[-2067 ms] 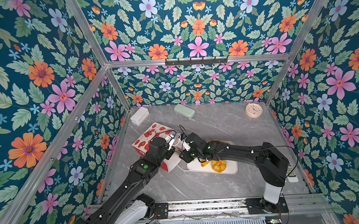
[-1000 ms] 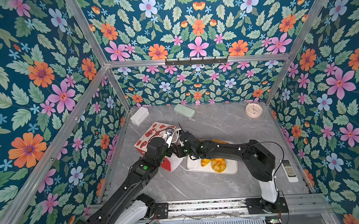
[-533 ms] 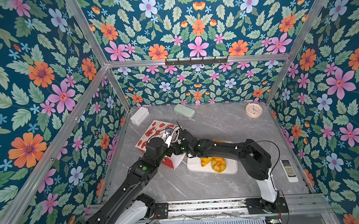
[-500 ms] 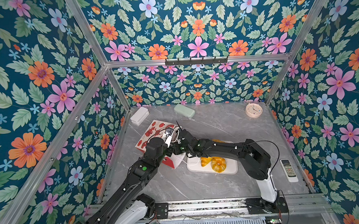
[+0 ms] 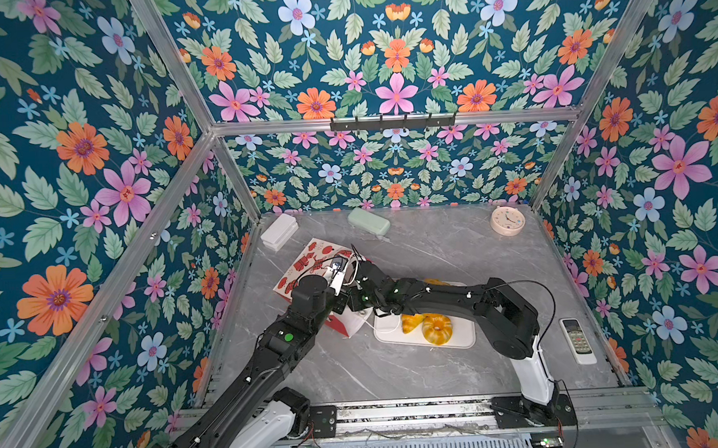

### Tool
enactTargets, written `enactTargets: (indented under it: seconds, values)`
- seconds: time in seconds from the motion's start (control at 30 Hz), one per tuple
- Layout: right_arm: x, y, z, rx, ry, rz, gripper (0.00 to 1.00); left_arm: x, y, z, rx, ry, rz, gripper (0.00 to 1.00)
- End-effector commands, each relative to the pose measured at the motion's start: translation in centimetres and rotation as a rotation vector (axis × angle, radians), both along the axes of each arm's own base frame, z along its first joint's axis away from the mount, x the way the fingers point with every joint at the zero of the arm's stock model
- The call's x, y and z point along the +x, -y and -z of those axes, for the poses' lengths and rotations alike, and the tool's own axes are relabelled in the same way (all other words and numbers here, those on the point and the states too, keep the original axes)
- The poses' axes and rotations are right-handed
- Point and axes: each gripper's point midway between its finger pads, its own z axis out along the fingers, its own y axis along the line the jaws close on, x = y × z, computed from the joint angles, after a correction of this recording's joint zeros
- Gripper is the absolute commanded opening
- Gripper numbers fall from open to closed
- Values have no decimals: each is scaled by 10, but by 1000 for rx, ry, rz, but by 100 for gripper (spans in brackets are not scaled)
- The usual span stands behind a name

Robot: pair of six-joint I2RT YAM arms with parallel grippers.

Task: Take the fake bread out of the paper bag
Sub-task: 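Close the right tongs on the small yellow ring bread inside the bag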

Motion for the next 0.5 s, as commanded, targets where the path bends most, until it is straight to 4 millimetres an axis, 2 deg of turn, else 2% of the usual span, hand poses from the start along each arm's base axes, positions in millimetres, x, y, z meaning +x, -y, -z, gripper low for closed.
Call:
enactTargets:
  seconds: [0.0,0.3,0.47]
  values:
    - [7,-2,-9,19,21,21,37,1,4,-11,-36,30,9,0]
    - [8,2,-8,3,16,32,37,1,3,-10,-37,32,6,0]
    - [6,1,-4,0,1,20,31,1,2,-8,-36,28,2,0]
